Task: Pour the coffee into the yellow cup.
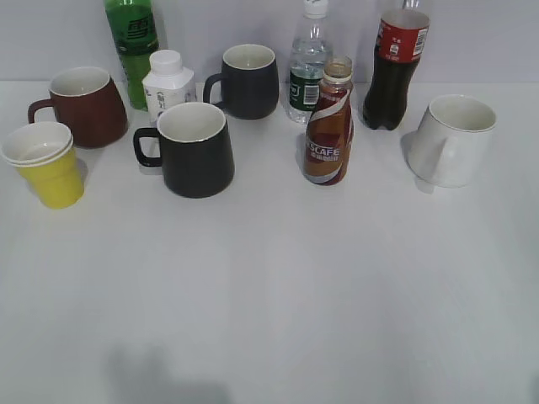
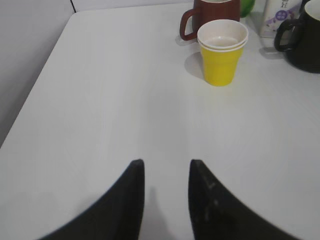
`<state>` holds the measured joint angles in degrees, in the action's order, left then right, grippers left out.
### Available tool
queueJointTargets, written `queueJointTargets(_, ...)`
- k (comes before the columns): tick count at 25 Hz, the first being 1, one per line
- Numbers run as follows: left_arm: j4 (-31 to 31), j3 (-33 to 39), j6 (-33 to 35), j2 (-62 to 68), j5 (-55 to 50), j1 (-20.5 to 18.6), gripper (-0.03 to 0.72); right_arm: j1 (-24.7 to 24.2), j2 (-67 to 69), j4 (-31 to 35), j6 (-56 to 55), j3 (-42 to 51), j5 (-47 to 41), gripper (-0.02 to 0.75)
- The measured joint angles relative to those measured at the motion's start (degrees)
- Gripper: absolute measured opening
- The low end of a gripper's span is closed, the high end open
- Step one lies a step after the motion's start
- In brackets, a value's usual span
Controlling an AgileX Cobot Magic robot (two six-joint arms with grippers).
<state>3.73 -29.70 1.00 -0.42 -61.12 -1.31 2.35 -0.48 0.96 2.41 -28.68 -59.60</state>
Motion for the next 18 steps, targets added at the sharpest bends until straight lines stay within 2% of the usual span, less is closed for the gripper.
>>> queueJointTargets(18, 0.0, 0.0, 0.0, 0.0, 0.0, 0.0, 0.239, 0.0, 0.0, 0.0, 0.0, 0.0, 0.0, 0.501)
